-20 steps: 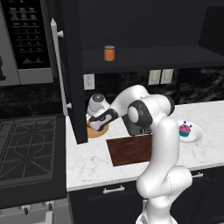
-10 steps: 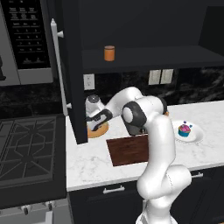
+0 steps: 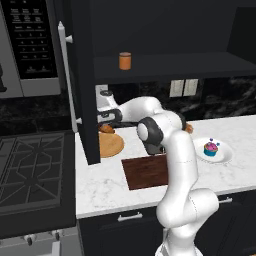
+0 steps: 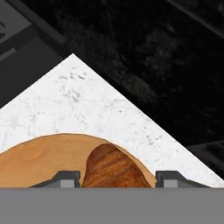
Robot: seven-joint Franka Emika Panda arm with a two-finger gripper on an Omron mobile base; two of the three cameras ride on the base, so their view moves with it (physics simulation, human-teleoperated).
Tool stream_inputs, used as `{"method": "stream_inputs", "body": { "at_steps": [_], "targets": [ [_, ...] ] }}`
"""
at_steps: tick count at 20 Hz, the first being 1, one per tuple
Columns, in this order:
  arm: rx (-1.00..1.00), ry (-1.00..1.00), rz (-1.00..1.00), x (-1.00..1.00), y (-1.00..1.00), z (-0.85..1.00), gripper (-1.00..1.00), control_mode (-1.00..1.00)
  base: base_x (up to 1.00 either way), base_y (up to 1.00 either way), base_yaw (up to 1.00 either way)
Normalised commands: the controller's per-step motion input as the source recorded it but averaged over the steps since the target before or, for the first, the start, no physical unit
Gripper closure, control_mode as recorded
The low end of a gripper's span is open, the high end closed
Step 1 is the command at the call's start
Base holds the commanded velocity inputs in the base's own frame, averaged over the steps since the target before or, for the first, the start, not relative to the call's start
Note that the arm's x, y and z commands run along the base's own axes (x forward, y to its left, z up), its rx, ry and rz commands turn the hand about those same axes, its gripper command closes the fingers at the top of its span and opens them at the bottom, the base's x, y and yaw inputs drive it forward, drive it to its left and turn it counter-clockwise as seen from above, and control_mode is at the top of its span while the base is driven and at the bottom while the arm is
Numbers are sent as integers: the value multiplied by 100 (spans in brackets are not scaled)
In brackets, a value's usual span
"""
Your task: From the different types of pastries on the counter, select a croissant and place it on the cutting board. Then retrieve a jar of jam from the cabinet and place it alongside the croissant on the cutting board.
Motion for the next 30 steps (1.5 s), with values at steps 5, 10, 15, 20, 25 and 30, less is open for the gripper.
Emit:
{"method": "stream_inputs", "body": {
  "at_steps": [5,10,15,20,25,30],
  "targets": [
    [-7,15,0,-50,0,22,100,-100,0,0,0],
    [-3,1,1,-100,-11,-21,100,-100,0,0,0],
    [0,-3,2,-100,-46,-6,100,-100,0,0,0],
    [0,-17,4,-100,-56,-28,100,-100,0,0,0],
    [0,-27,5,-100,-48,-24,100,-100,0,0,0],
    [1,0,1,-59,-17,4,100,-100,0,0,0]
  ]
}}
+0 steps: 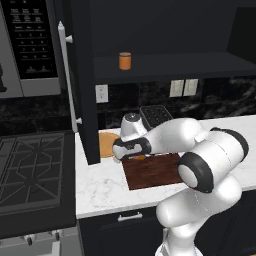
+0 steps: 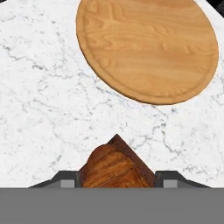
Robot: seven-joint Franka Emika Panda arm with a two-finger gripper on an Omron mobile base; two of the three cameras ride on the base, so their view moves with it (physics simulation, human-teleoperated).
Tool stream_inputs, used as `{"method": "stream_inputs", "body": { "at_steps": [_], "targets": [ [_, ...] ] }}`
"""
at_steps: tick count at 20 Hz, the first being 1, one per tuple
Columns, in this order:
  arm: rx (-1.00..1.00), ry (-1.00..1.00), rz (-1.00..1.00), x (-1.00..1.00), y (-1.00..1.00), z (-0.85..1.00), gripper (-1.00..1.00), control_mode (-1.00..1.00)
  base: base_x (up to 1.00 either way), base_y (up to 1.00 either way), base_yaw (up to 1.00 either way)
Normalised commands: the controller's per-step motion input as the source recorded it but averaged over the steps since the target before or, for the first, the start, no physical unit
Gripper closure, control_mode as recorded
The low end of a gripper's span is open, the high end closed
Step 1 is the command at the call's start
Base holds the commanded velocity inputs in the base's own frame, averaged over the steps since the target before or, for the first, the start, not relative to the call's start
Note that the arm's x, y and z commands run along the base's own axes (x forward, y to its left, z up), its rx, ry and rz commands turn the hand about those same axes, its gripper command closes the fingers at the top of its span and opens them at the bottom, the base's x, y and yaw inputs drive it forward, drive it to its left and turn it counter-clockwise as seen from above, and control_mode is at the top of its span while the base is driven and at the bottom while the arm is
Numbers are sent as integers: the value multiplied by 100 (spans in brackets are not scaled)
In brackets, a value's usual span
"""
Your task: From the different types of pastries on the counter, select a croissant and place it on the cutting board. Then retrieve a jar of jam from the cabinet and place it alongside the croissant on the cutting board.
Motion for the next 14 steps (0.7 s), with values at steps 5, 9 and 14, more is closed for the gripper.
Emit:
{"method": "stream_inputs", "body": {
  "at_steps": [5,9,14],
  "targets": [
    [0,10,0,0,0,-20,100,-100,0,0,0],
    [0,0,0,0,-7,-23,100,-100,0,0,0],
    [0,-6,0,-21,-33,-5,100,-100,0,0,0]
  ]
}}
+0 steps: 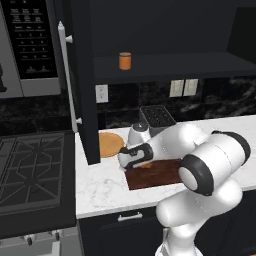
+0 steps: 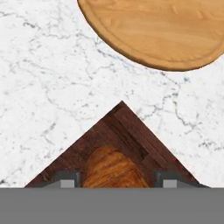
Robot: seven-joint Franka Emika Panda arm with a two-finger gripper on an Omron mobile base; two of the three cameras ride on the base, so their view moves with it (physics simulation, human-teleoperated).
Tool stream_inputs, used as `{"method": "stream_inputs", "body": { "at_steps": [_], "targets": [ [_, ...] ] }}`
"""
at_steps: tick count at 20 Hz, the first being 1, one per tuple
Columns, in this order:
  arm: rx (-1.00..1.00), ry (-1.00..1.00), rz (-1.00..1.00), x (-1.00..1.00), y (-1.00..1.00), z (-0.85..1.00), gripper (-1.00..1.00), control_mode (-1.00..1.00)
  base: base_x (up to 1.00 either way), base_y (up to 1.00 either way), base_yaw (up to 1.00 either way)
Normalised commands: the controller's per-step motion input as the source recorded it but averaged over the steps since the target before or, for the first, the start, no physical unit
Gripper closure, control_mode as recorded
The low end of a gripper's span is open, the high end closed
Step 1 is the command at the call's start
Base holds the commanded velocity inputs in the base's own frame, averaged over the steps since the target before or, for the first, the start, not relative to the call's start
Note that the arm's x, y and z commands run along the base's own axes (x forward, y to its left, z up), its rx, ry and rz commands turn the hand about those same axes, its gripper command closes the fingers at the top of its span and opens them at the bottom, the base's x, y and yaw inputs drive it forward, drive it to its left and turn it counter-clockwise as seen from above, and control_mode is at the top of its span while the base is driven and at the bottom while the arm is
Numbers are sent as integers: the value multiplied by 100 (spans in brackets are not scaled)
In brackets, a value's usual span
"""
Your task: From the different types of pastries on the counter, select a croissant and place it on the cutting board. Then retrieve a jar of jam from the cabinet and place it alongside the croissant on the cutting board.
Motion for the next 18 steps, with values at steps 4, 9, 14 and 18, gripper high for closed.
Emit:
{"method": "stream_inputs", "body": {
  "at_steps": [4,9,14,18],
  "targets": [
    [0,-2,0,-32,-21,-21,100,-100,0,0,0],
    [0,0,2,-12,-8,-52,-100,-100,0,0,0],
    [1,-5,1,-20,-19,-1,-100,-100,0,0,0],
    [6,-1,0,-27,-3,51,-100,-100,0,0,0]
  ]
}}
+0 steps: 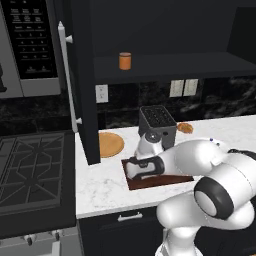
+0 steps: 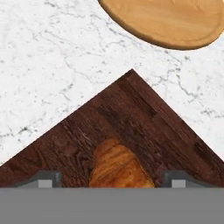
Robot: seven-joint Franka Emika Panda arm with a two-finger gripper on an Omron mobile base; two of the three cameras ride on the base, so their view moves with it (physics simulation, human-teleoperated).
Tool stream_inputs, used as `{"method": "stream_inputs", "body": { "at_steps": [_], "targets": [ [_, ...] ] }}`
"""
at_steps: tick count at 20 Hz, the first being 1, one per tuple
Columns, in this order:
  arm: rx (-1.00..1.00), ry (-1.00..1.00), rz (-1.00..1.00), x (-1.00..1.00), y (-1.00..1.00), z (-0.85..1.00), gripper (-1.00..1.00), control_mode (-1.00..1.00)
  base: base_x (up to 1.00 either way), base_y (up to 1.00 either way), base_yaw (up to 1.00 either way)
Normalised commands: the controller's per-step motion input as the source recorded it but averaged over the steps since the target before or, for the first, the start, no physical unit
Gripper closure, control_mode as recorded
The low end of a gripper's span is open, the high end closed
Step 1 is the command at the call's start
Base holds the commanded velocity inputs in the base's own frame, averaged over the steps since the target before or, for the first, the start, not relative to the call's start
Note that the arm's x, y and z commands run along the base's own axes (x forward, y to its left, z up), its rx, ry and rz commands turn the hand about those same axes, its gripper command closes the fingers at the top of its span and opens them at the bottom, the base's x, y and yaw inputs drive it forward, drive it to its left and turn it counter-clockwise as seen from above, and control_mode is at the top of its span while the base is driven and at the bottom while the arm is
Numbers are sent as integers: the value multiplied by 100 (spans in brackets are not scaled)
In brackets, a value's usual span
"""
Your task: From the different types of pastries on the counter, select a croissant and place it on the cutting board. Then retrieve a jar of jam from the cabinet and place it alongside the croissant on the cutting board.
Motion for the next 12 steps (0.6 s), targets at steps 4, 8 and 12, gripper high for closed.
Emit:
{"method": "stream_inputs", "body": {
  "at_steps": [4,8,12],
  "targets": [
    [3,-2,0,0,0,94,-100,-100,0,0,0],
    [2,-8,0,-15,0,99,-100,-100,0,0,0],
    [10,-10,0,-33,-6,100,-100,-100,0,0,0]
  ]
}}
